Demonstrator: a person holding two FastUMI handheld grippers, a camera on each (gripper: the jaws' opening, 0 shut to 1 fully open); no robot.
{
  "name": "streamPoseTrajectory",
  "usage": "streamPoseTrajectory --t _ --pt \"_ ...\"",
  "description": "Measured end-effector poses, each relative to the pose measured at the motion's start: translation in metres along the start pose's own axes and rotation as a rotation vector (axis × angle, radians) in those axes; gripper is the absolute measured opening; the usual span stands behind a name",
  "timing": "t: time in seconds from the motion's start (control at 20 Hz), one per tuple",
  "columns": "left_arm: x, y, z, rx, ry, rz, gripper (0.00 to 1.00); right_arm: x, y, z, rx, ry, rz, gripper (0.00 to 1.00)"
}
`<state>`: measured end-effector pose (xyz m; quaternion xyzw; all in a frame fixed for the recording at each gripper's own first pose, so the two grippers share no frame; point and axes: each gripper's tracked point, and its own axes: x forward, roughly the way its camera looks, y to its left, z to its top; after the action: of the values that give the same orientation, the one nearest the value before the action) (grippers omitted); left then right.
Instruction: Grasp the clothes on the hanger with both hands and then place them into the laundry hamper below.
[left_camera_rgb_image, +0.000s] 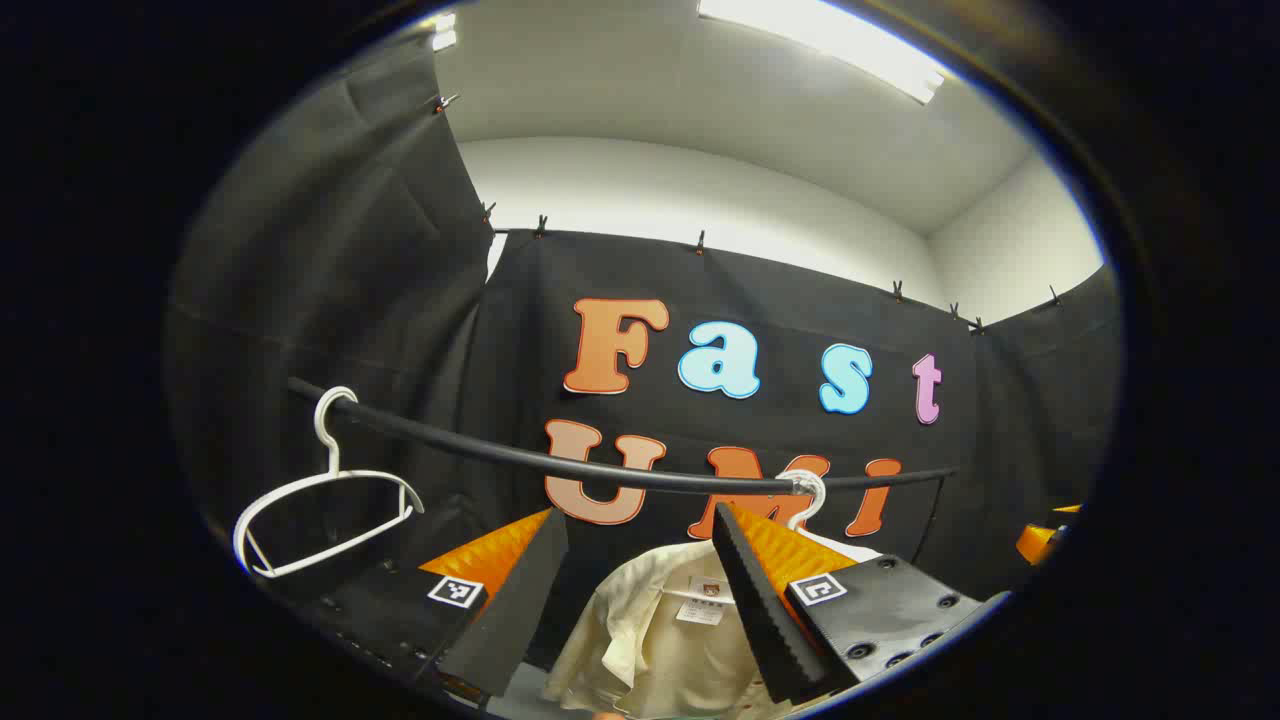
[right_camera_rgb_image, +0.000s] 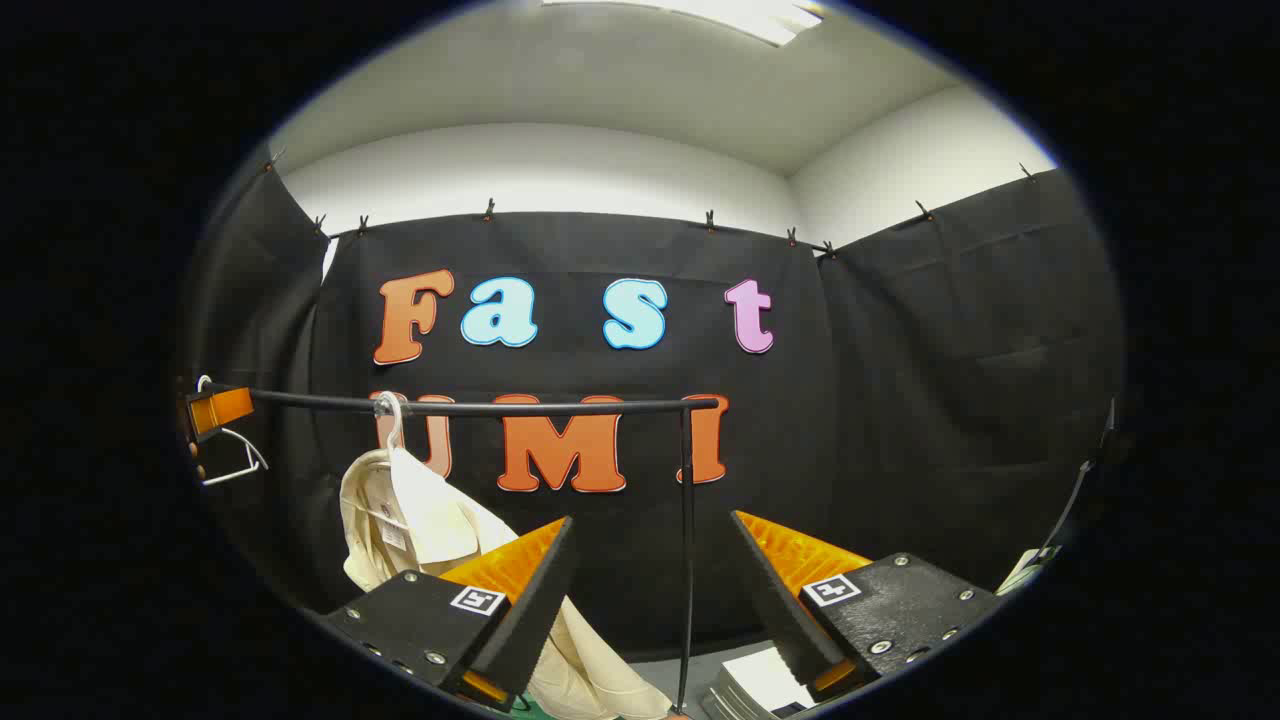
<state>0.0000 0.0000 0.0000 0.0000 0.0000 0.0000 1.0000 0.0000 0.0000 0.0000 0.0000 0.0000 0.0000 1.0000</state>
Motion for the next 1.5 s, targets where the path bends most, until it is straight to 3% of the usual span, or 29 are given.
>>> streamPoseTrajectory --t 0.35,0.45,0.5,1.0,1.5 --pt "0.002 -0.001 -0.002 -0.015 0.008 -0.010 0.98 0.003 -0.001 -0.004 -0.027 0.010 -0.008 0.93" --pt "0.003 -0.001 -0.002 0.001 0.008 -0.006 0.92 0.004 0.002 -0.004 -0.031 0.009 0.000 0.92" --pt "0.004 -0.003 -0.003 0.005 0.009 -0.009 0.99 0.004 0.003 -0.004 -0.029 0.009 0.005 0.92" --pt "0.007 -0.004 -0.011 0.003 0.022 -0.005 0.96 0.009 0.014 -0.013 -0.041 0.025 0.028 0.92" --pt "0.010 -0.015 -0.044 0.002 0.073 -0.024 0.93 0.013 0.047 -0.056 -0.055 0.095 0.070 0.93"
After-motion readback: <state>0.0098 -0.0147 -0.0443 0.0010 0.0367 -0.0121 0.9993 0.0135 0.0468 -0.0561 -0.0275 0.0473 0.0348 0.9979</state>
